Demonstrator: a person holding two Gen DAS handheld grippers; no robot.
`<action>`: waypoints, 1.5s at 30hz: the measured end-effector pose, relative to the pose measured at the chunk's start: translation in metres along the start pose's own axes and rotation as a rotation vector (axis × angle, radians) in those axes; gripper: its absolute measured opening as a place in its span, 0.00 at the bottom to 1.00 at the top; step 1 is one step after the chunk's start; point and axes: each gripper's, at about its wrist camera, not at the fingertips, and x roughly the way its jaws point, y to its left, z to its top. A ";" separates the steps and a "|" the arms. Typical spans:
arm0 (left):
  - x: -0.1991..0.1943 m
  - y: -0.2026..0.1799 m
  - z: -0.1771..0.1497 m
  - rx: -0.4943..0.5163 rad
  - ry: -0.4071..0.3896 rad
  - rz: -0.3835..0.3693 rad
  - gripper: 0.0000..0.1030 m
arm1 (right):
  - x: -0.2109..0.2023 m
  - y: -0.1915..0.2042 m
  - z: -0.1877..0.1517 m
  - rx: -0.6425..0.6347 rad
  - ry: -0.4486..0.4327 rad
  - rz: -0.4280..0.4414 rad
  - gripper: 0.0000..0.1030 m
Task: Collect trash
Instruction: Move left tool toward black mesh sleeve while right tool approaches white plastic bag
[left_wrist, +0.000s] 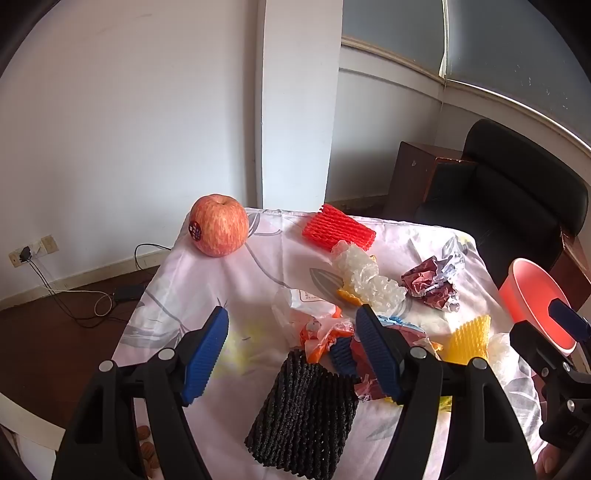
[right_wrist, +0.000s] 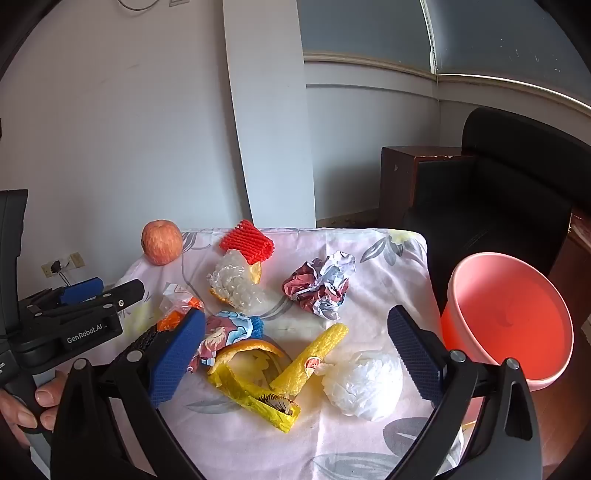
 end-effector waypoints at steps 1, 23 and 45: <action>0.000 0.000 0.000 -0.005 0.002 -0.002 0.68 | 0.000 0.000 0.000 -0.001 0.001 0.000 0.96; -0.007 -0.001 0.000 0.001 0.003 -0.005 0.68 | -0.002 -0.003 0.000 0.009 -0.009 -0.001 0.96; -0.002 -0.001 -0.001 0.001 0.005 -0.006 0.68 | -0.001 -0.003 -0.003 0.021 -0.012 -0.002 0.96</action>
